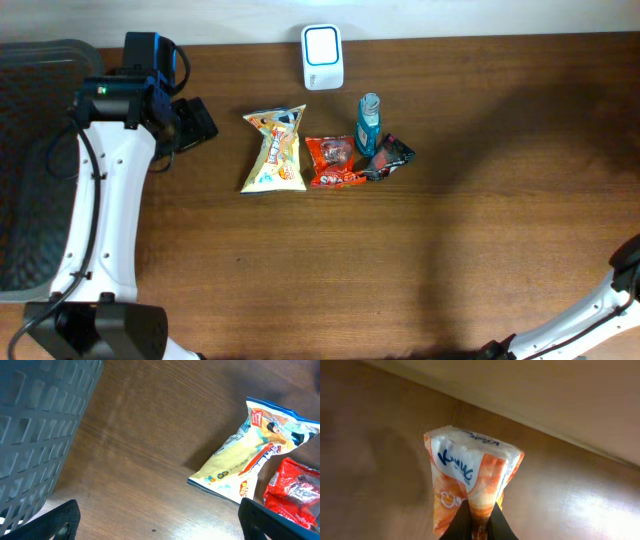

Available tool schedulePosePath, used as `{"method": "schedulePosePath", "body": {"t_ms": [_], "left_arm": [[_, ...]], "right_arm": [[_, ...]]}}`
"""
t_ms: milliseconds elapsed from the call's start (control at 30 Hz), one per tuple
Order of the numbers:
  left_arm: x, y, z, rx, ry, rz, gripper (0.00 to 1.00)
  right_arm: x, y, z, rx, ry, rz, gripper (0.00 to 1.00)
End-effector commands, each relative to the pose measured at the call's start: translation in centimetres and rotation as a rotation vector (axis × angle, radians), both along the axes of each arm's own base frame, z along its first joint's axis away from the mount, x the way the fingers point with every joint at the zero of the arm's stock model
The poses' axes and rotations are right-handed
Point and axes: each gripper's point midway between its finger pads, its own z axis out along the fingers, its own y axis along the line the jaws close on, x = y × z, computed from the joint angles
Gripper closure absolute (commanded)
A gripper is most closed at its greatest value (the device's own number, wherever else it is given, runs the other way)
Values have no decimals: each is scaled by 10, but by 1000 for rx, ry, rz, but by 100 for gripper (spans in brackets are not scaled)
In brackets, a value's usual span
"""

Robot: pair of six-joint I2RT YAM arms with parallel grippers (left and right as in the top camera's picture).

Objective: Scan the item barcode

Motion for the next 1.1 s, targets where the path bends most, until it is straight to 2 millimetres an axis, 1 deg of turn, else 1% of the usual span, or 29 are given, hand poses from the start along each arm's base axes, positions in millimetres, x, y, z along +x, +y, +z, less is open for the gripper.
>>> {"method": "schedulePosePath", "body": {"t_ms": [0,67,100,133,167,200,233,267,300,367,400,433,467,500,533,567,600,667,700,733,767,800,833,867,900,933,1000,1067], "left_arm": [[0,1,-2,-5,6,10,1],[0,1,-2,-5,6,10,1],[0,1,-2,-5,6,10,1],[0,1,-2,-5,6,10,1],[0,1,-2,-5,6,10,1],[0,1,-2,-5,6,10,1],[0,1,-2,-5,6,10,1],[0,1,-2,-5,6,10,1],[0,1,-2,-5,6,10,1],[0,0,-2,-5,6,10,1],[0,1,-2,-5,6,10,1],[0,1,-2,-5,6,10,1],[0,1,-2,-5,6,10,1],[0,1,-2,-5,6,10,1],[0,1,-2,-5,6,10,1],[0,1,-2,-5,6,10,1],[0,1,-2,-5,6,10,1],[0,0,-2,-5,6,10,1],[0,1,-2,-5,6,10,1],[0,0,-2,-5,6,10,1],[0,1,-2,-5,6,10,1],[0,1,-2,-5,6,10,1],[0,1,-2,-5,6,10,1],[0,1,-2,-5,6,10,1],[0,1,-2,-5,6,10,1],[0,1,-2,-5,6,10,1],[0,1,-2,-5,6,10,1],[0,1,-2,-5,6,10,1]], "right_arm": [[29,11,-1,63,-133,83,96],[30,5,2,37,-141,78,95],[25,1,3,16,-115,57,92],[20,0,2,6,-92,41,69],[16,-1,1,4,-72,30,12],[16,0,1,5,-72,30,3],[17,2,6,12,-83,39,1],[22,7,12,20,-100,86,1],[31,14,23,24,-130,138,1],[61,40,67,34,-266,251,1],[78,57,87,54,-343,325,1],[104,91,117,104,-470,460,1],[125,127,143,162,-581,592,1],[141,163,164,219,-667,715,1],[154,199,177,279,-718,810,1],[162,234,183,348,-746,894,0],[171,285,182,456,-747,988,0],[172,361,166,579,-649,1118,0],[168,396,160,595,-597,1224,0],[165,426,155,586,-554,1342,0],[160,460,144,550,-479,1478,0],[158,483,134,503,-403,1559,0],[157,500,125,450,-336,1622,1],[157,512,117,393,-274,1665,1],[156,532,108,305,-188,1746,0],[154,550,104,230,-136,1840,2],[149,574,101,159,-88,1948,15],[146,591,94,119,-38,1994,16]]}}
